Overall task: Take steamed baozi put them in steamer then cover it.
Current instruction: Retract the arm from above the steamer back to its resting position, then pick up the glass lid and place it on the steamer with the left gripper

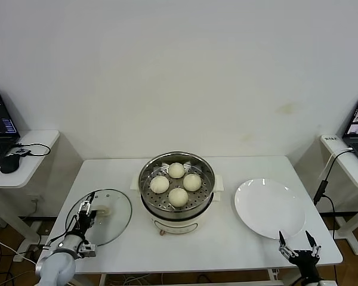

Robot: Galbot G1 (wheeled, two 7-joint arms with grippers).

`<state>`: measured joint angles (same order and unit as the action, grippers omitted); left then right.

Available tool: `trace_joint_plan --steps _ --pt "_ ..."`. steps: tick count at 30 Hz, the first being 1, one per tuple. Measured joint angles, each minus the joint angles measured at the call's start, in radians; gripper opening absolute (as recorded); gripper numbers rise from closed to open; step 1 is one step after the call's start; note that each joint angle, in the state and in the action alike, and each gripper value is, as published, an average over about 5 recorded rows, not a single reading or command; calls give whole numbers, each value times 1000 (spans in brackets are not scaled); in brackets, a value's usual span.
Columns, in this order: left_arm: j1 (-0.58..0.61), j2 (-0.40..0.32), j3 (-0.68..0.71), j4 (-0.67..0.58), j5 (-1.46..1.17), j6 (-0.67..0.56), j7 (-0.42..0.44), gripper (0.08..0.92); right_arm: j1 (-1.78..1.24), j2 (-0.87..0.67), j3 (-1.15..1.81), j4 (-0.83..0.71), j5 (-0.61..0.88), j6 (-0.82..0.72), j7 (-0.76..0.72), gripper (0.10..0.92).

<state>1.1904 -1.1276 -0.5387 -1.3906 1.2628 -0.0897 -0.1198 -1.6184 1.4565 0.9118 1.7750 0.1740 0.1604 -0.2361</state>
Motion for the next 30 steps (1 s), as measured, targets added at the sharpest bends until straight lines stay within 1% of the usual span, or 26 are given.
trace_joint_plan --steps 13,21,24,30 --pt "-16 -1 1 35 -2 -1 5 402 4 6 -9 -5 -4 1 -2 823" --pt "-24 -16 -5 57 -15 -1 -21 178 2 8 -13 -12 -11 3 -2 823" --pt "-19 -17 -12 54 -24 4 -34 143 1 9 -16 -11 -15 4 -2 823" --pt "8 -7 -31 8 -48 24 -54 142 -3 10 -24 -4 -26 6 -3 823"
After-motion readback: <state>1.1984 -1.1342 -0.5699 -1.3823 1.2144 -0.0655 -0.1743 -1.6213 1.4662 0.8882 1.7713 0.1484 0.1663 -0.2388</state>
